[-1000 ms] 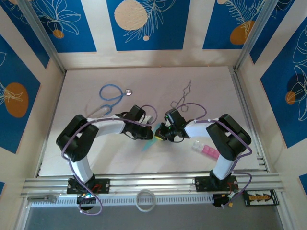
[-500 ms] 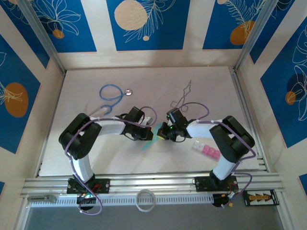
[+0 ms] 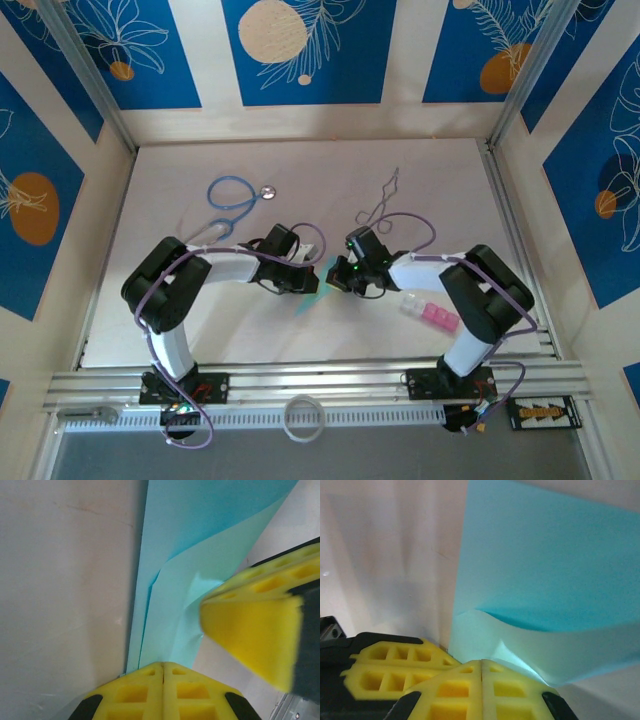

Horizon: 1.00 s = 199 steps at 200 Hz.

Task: Fold a paper plane with a square sheet of paper (pick it up from the middle)
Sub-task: Fold the wing for the fifth time at the center of the table.

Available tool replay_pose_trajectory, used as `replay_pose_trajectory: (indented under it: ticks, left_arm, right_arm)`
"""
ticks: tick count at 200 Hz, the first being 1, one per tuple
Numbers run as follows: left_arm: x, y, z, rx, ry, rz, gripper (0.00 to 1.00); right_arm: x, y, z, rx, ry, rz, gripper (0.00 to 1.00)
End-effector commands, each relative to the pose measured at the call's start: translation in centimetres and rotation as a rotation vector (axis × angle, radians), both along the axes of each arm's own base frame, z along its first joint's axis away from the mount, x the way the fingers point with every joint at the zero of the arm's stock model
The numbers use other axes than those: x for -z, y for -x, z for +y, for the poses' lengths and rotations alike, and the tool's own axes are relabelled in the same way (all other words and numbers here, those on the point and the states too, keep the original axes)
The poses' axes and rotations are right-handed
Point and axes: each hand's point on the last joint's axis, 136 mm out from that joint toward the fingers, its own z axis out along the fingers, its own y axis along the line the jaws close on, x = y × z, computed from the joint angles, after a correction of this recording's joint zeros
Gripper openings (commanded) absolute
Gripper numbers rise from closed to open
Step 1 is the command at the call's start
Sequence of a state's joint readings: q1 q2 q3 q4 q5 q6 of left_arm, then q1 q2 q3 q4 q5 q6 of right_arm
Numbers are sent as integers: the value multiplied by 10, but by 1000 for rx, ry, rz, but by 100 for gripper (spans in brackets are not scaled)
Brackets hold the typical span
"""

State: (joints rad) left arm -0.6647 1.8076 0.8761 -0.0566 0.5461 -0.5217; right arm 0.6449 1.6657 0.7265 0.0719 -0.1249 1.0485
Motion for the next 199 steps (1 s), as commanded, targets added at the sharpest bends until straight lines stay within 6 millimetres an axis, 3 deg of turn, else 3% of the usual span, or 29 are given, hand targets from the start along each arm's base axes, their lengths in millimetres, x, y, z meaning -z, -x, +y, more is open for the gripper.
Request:
replay_pose_trajectory:
  ticks: [1,39,78,199]
  left_arm:
    - [38,35,35,2,-171,140,0]
    - [38,37,36,1,-175,144,0]
    - [39,39,37,4,-177,153,0]
    - [48,49,41,21,-189,196,0]
  right_arm:
    - [2,-8,2,31,20,13,4]
    - [13,-10,-7,97,86,55,3]
    - [32,-2,-36,208,164,123,3]
    - [38,2,-71,309,58,101,4]
